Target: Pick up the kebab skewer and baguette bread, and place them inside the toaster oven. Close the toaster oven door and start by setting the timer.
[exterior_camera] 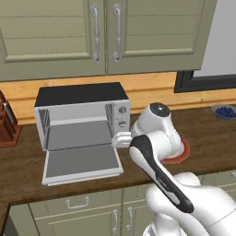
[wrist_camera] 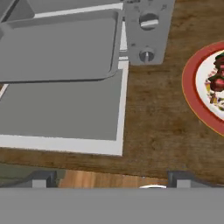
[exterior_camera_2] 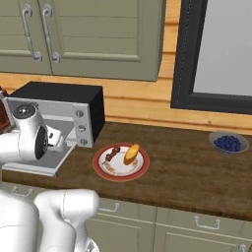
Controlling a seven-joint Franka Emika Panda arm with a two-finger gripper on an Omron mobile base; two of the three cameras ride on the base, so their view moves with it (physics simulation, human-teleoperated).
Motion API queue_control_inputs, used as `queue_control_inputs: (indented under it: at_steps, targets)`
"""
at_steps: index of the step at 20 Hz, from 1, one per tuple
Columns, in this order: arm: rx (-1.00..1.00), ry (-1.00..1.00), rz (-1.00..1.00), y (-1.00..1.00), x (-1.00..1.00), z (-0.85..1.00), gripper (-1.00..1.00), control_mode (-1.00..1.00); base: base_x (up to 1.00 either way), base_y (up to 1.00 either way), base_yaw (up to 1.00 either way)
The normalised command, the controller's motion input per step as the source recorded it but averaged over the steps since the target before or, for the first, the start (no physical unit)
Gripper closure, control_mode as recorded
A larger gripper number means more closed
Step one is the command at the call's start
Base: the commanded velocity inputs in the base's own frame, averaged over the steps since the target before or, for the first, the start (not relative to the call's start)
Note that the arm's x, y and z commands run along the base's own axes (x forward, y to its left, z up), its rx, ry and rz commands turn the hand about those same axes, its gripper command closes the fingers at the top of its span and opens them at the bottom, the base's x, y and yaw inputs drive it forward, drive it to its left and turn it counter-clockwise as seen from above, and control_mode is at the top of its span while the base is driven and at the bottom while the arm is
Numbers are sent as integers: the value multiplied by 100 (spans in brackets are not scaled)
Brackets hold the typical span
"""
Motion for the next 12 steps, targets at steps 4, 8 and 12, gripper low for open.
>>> queue_control_inputs:
  at_steps: [4, 8, 12]
  targets:
    - [-4, 42, -42, -100, 9, 8, -100, -100, 0, 0, 0]
    - [-1, 32, -11, -100, 15, 0, -100, -100, 0, 0, 0]
    - [-7, 25, 0, -84, 39, -24, -100, -100, 0, 0, 0]
